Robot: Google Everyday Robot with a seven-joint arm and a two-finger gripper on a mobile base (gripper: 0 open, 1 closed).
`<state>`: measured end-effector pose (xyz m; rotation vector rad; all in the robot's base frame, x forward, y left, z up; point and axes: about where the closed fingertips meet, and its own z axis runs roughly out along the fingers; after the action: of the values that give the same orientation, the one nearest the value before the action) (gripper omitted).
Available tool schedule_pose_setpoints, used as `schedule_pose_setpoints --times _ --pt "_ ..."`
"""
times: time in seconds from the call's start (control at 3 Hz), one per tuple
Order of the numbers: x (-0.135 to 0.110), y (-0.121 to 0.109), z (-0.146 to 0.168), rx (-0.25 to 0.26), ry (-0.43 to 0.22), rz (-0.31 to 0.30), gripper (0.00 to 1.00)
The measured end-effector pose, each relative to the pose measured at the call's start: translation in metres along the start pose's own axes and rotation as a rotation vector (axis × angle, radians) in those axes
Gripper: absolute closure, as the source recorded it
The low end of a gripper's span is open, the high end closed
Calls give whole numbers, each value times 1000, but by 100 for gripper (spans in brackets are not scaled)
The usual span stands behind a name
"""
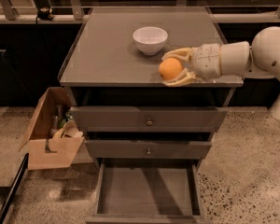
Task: Pick orange from bottom drawer and place on counter
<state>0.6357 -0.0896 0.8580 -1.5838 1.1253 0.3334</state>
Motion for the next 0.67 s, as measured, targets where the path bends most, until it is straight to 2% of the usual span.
schedule_pose_setpoints --times 0.67 --pt "-2 0 1 19 3 -5 100"
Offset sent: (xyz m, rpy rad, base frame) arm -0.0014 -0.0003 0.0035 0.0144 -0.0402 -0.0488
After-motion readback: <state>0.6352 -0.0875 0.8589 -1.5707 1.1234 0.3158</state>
